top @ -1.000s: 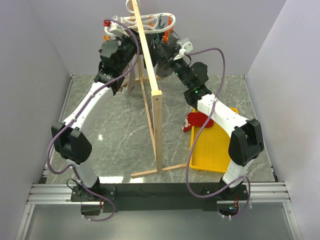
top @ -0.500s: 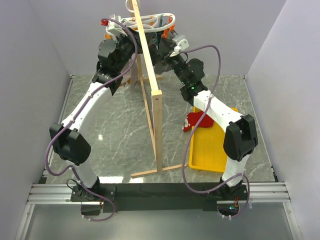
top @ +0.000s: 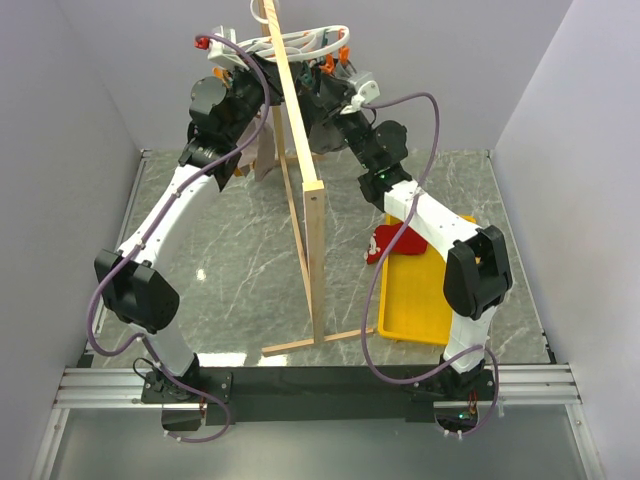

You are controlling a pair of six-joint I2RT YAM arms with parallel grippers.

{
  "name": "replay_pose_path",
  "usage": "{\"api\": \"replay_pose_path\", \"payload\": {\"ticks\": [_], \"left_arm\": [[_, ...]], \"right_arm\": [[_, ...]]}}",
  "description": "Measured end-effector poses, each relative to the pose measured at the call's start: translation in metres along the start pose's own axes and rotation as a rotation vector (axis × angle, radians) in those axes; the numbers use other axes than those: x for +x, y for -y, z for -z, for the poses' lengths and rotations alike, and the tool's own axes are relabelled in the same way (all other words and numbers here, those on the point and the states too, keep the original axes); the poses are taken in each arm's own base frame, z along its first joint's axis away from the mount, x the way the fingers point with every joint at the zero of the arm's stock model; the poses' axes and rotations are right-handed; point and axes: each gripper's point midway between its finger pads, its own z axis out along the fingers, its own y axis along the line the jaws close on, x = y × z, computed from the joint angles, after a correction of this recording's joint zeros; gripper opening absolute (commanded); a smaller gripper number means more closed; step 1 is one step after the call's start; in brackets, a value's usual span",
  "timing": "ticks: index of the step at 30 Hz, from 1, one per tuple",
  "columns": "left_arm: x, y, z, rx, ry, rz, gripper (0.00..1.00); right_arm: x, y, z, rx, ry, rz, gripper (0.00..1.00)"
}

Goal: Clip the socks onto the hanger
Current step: Open the clamp at the hanger.

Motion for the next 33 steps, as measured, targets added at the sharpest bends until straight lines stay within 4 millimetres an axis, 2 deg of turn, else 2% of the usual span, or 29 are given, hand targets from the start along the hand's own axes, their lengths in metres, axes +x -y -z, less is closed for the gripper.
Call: {"api": "replay_pose_path", "payload": {"ticks": [3, 7, 13, 19, 25, 33], "left_arm": [[0.000, 0.000, 0.000, 0.000, 0.001, 0.001, 0.29], [0.000, 0.000, 0.000, 0.000, 0.001, 0.002, 0.29], [0.000, 0.001, 0.001, 0.004, -0.003, 0.015, 0.30], [0.000, 0.001, 0.001, 0.002, -0.004, 0.019, 0.30], [-0.001, -0.001, 0.001, -0.001, -0.003, 0.018, 0.30], [-0.003, -0.005, 0.003, -0.008, 0.000, 0.016, 0.30]], "right_arm": [[-0.009, -0.002, -0.001, -0.012, 0.037, -0.014, 0.56], [-0.012, -0.007, -0.005, -0.035, 0.065, -0.036, 0.54], [0.008, -0.014, -0.013, -0.067, 0.048, -0.057, 0.59], [0.021, -0.014, -0.017, -0.062, 0.021, -0.062, 0.57], [0.016, -0.011, -0.018, -0.048, 0.034, -0.070, 0.40], [0.011, -0.014, -0.019, -0.062, 0.048, -0.086, 0.23]]}}
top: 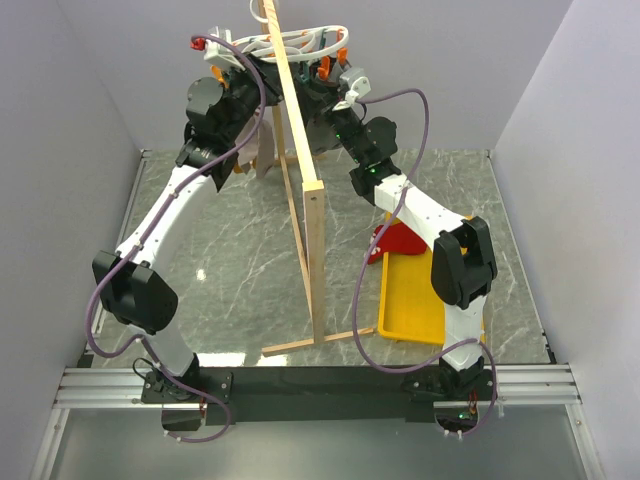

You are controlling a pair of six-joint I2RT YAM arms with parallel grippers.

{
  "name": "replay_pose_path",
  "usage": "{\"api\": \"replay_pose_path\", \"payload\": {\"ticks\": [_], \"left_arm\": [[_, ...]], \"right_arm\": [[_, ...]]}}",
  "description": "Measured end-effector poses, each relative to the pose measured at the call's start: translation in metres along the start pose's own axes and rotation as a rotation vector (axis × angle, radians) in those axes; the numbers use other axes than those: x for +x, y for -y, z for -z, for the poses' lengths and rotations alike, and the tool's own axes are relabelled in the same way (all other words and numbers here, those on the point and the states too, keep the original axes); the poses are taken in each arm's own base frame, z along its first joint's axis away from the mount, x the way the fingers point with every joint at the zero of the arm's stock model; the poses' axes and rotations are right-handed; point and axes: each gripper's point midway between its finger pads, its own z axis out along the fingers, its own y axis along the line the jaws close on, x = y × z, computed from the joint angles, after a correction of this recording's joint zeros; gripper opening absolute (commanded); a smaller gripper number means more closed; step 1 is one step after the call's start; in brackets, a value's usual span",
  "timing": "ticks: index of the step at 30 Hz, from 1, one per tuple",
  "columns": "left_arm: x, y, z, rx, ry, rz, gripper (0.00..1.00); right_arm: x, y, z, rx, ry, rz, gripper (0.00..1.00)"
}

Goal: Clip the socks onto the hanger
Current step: Open the clamp at the hanger.

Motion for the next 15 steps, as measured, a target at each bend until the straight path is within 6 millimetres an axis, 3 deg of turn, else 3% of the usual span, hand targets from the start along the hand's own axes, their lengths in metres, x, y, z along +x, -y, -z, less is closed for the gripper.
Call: {"api": "replay_pose_path", "payload": {"ticks": [4, 8, 15], "left_arm": [[-0.003, -0.001, 0.002, -0.002, 0.006, -0.003, 0.36], [-0.006, 0.000, 0.004, 0.001, 0.009, -0.014, 0.50], [-0.005, 0.005, 0.015, 0.017, -0.010, -0.065, 0.66]], "right_arm": [[0.000, -0.001, 0.000, -0.004, -0.001, -0.003, 0.12], [0.005, -0.004, 0.001, -0.016, -0.023, -0.019, 0.12], [0.017, -0.006, 0.012, -0.003, -0.154, -0.056, 0.12]]}}
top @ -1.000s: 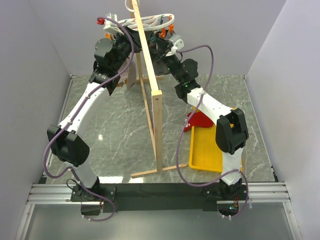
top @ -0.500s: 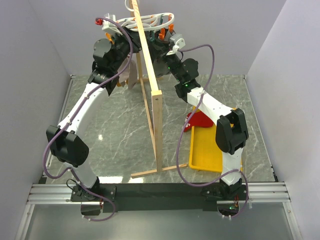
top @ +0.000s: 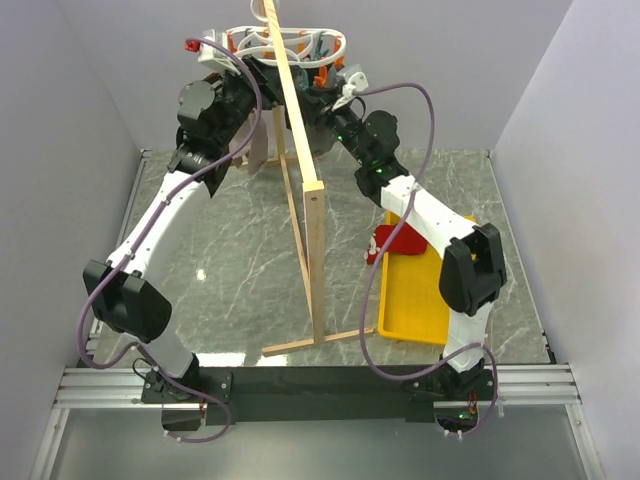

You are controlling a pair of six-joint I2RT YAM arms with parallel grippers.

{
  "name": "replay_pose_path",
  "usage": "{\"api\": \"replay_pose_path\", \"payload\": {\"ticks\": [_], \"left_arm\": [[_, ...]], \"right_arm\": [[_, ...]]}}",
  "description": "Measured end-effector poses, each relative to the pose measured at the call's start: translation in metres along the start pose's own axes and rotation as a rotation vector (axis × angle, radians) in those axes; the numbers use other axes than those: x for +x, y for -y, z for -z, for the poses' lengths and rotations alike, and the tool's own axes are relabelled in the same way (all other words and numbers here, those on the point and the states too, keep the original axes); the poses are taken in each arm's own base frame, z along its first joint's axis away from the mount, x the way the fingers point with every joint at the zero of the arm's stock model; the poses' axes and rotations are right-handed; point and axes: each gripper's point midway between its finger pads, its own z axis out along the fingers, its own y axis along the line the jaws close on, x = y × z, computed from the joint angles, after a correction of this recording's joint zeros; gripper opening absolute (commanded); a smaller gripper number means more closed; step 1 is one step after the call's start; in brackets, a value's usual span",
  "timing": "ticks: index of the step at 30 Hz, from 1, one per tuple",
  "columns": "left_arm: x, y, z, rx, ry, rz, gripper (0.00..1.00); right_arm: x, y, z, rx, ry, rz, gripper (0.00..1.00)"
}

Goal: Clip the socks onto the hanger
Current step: Open the clamp at the hanger.

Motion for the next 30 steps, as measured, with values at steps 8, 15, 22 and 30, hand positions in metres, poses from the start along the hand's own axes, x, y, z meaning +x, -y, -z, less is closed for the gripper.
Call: {"api": "replay_pose_path", "payload": {"ticks": [8, 15, 22, 30], "left_arm": [[0.018, 0.021, 0.010, -0.019, -0.060, -0.030, 0.80], [0.026, 0.036, 0.025, 0.000, -0.093, -0.041, 0.80], [0.024, 0.027, 0.038, 0.020, -0.115, 0.002, 0.81], [0.014, 0.003, 0.055, 0.095, -0.111, 0.082, 0.80]], "right_arm": [[-0.037, -0.016, 0.015, -0.005, -0.025, 0.036, 0.09], [-0.038, -0.035, 0.023, -0.085, -0.094, 0.018, 0.04], [-0.027, -0.053, 0.035, -0.160, -0.187, -0.080, 0.03], [-0.045, -0.071, 0.049, -0.251, -0.204, -0.218, 0.02]]}}
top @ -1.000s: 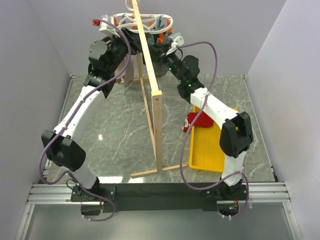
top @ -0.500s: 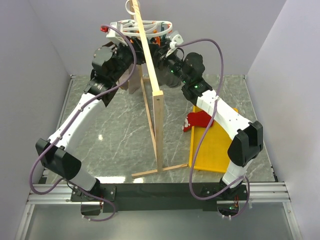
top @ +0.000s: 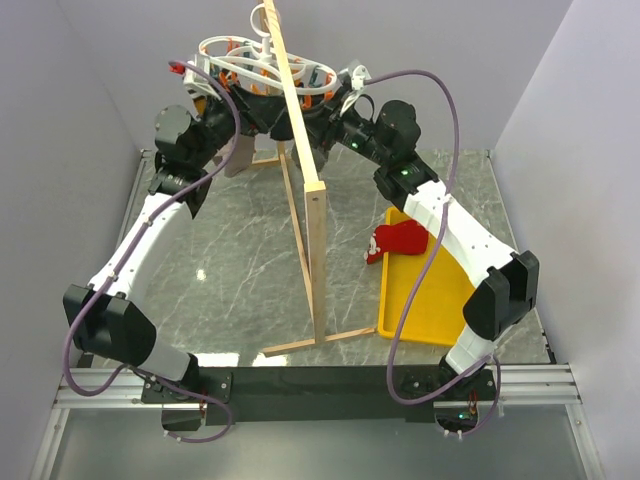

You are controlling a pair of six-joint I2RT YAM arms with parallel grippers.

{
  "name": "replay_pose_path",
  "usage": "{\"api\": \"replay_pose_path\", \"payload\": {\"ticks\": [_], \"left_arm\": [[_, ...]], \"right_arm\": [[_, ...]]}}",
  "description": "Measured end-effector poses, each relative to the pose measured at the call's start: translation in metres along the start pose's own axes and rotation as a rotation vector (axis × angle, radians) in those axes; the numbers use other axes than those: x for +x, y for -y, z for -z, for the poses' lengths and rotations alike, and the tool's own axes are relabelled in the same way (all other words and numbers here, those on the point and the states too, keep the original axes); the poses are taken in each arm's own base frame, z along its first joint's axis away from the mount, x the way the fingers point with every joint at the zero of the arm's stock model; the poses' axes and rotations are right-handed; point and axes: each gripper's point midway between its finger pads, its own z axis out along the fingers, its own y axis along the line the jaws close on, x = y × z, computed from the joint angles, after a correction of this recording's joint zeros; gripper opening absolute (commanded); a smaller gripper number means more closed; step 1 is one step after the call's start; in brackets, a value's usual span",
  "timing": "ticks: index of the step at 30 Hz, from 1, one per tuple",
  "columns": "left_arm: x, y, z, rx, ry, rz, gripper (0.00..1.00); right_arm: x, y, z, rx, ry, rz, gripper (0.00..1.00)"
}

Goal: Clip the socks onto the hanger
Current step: Open the clamp at the hanger.

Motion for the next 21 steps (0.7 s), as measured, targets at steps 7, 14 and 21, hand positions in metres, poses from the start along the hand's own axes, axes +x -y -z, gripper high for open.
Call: {"api": "replay_pose_path", "payload": {"ticks": [7, 14, 21], "left_arm": [[0.014, 0.021, 0.013, 0.169, -0.020, 0.038, 0.81], [0.004, 0.038, 0.027, 0.320, 0.014, 0.066, 0.80], [0.004, 0.049, 0.030, 0.407, 0.013, 0.077, 0.81]], "right_arm": [[0.000, -0.009, 0.005, -0.064, -0.014, -0.099, 0.01], [-0.003, -0.018, 0.009, -0.120, -0.018, -0.192, 0.01], [-0.005, -0.026, 0.009, -0.164, -0.025, -0.263, 0.00]]}}
